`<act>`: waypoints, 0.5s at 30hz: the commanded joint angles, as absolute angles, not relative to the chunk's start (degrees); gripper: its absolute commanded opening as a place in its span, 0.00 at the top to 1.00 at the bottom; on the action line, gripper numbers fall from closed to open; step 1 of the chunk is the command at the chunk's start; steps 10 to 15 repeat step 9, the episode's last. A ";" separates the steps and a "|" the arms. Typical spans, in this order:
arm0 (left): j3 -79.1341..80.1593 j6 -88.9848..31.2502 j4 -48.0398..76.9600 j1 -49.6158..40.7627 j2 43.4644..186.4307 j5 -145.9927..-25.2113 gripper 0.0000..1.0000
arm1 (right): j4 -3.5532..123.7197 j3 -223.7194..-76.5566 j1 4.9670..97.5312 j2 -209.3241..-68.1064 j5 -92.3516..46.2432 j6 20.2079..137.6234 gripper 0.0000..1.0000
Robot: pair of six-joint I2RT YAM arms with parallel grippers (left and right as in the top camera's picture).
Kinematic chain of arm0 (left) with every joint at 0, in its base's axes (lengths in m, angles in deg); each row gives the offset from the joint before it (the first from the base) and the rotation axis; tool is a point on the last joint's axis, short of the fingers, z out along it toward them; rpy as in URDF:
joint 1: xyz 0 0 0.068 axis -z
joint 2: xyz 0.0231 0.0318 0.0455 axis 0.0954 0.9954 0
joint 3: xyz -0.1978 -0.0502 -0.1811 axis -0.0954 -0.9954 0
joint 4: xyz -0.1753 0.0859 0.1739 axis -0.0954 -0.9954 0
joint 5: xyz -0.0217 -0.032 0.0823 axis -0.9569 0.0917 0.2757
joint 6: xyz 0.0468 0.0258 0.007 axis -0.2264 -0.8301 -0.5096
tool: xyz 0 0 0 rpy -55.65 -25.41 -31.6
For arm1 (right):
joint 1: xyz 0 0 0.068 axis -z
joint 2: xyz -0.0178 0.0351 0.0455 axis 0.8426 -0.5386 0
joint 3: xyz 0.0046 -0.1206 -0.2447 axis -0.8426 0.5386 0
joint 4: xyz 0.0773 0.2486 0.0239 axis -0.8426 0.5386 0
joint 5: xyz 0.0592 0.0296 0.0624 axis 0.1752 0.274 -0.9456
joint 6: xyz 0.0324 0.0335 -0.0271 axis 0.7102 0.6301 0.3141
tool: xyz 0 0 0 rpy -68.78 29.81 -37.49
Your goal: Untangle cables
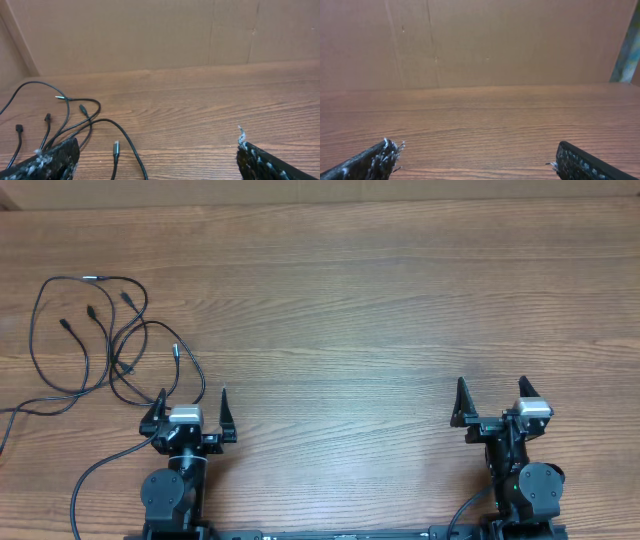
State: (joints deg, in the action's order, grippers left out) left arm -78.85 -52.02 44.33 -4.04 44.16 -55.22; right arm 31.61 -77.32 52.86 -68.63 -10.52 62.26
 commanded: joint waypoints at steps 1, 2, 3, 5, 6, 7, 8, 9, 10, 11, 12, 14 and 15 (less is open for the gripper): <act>-79.09 -52.90 44.42 -3.93 43.57 -55.02 0.00 | 31.53 -76.71 52.66 -68.11 -10.10 62.70 0.00; -79.09 -52.90 44.42 -3.93 43.57 -55.02 0.00 | 31.53 -76.71 52.66 -68.11 -10.10 62.70 0.00; -79.09 -52.90 44.42 -3.93 43.57 -55.02 0.00 | 31.53 -76.71 52.66 -68.11 -10.10 62.70 0.00; -79.09 -52.90 44.42 -3.93 43.57 -55.02 0.00 | 31.53 -76.71 52.66 -68.11 -10.10 62.70 0.00; -79.09 -52.90 44.42 -3.93 43.57 -55.02 0.01 | 31.53 -76.71 52.66 -68.11 -10.10 62.70 0.00; -79.09 -52.90 44.42 -3.93 43.57 -55.02 0.00 | 31.53 -76.71 52.66 -68.11 -10.10 62.70 0.00; -79.09 -52.90 44.42 -3.93 43.57 -55.02 0.00 | 31.53 -76.71 52.66 -68.11 -10.10 62.70 0.00; -79.09 -52.90 44.42 -3.93 43.57 -55.00 0.00 | 31.53 -76.71 52.66 -68.11 -10.10 62.70 0.00; -79.09 -52.90 44.42 -3.93 43.57 -55.00 0.00 | 31.53 -76.71 52.66 -68.11 -10.10 62.70 0.00; -79.09 -52.90 44.42 -3.93 43.57 -55.00 0.00 | 31.53 -76.71 52.66 -68.11 -10.10 62.70 0.00; -79.09 -52.90 44.42 -3.93 43.57 -55.00 0.00 | 31.53 -76.71 52.66 -68.11 -10.10 62.70 0.00; -79.09 -52.90 44.42 -3.93 43.57 -55.00 0.00 | 31.53 -76.71 52.66 -68.11 -10.10 62.70 0.00; -79.09 -52.90 44.42 -3.93 43.57 -55.00 0.00 | 31.53 -76.71 52.66 -68.11 -10.10 62.70 0.00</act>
